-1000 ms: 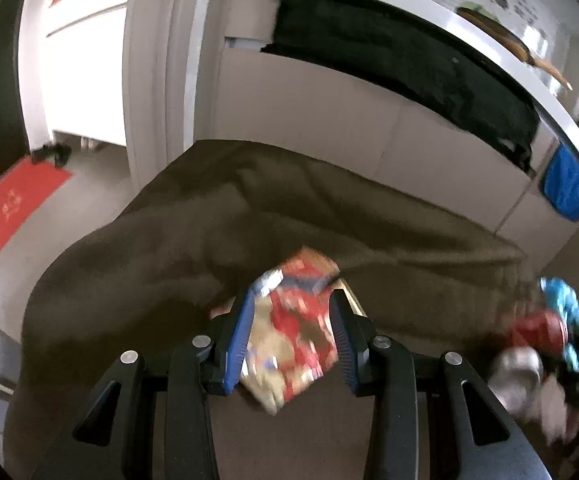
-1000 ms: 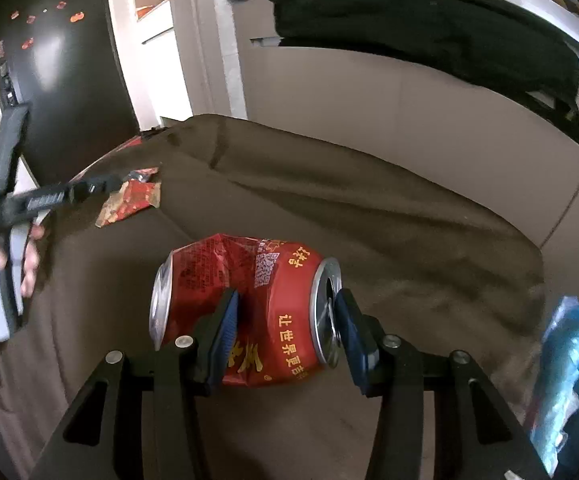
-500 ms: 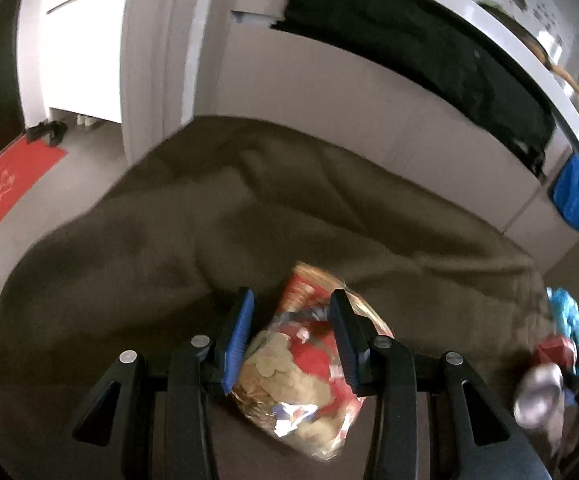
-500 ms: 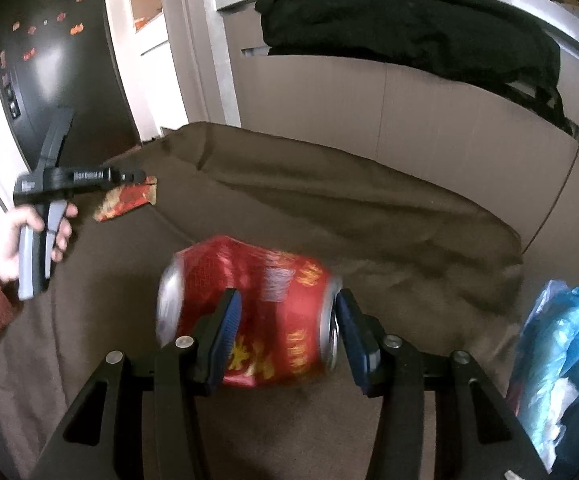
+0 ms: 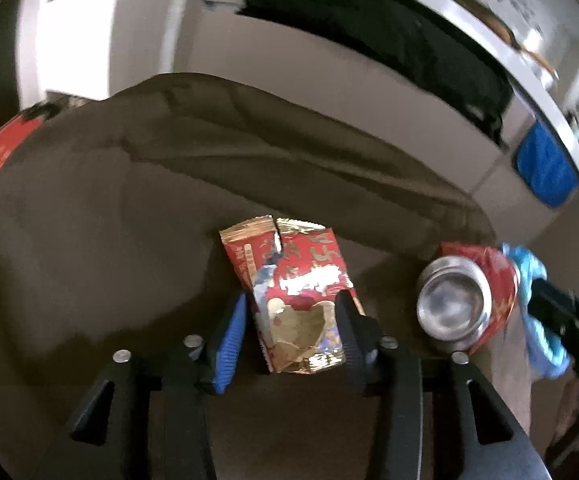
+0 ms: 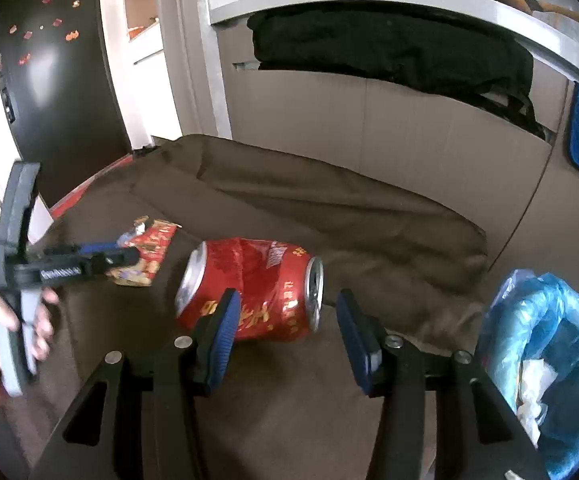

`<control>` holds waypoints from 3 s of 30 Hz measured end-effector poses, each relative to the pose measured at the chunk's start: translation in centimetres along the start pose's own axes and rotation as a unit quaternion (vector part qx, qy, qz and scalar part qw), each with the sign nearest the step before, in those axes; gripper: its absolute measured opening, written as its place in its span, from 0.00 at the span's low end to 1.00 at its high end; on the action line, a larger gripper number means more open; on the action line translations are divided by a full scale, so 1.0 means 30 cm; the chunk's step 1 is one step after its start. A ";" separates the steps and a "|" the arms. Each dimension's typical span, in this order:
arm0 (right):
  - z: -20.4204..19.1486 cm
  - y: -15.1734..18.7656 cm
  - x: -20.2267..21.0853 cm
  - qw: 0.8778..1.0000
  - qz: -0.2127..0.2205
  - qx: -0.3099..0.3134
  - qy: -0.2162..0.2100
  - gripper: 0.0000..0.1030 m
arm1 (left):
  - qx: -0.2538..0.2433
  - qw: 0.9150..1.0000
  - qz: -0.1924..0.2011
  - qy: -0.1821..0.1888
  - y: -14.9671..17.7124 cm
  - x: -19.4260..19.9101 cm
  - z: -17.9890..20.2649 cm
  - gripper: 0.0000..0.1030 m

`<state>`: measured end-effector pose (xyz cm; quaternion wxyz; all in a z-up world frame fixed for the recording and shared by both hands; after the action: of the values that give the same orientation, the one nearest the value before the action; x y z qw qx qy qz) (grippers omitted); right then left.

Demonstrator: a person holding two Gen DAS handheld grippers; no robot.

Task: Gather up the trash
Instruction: 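Lift the red can and red snack wrapper off the seat, then carry the can and wrapper over the bin and open both tools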

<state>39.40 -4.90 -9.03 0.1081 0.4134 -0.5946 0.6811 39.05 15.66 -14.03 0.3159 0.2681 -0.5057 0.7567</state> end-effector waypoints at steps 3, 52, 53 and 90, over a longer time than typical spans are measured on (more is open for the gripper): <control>0.012 0.004 -0.005 1.000 0.001 -0.020 -0.006 0.47 | -0.001 1.000 0.008 -0.022 0.009 0.001 0.010 0.47; 0.509 -0.014 0.402 0.988 0.089 -0.052 0.112 0.39 | -0.162 0.977 0.129 0.059 -0.206 0.202 0.925 0.01; 0.549 -0.010 0.434 0.986 0.093 -0.058 0.122 0.39 | -0.170 0.974 0.131 0.068 -0.202 0.205 0.981 0.01; 1.066 0.342 0.510 0.968 0.057 -0.164 0.180 0.39 | -0.210 0.974 0.013 0.085 0.203 -0.214 1.395 0.02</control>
<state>37.04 -41.68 -7.40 0.2405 0.2260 -0.6917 0.6424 42.31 -26.53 -7.88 0.3969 0.1240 -0.6279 0.6579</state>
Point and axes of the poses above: each gripper's, at about its wrist camera, not at the fingertips, and x roughly against the way its jaws point, z to its right, y to its underside, the point moved 9 cm from there along -x, roughly the way its jaws point, and after that the axes turned 1 degree about x, right-handed, at the moved point
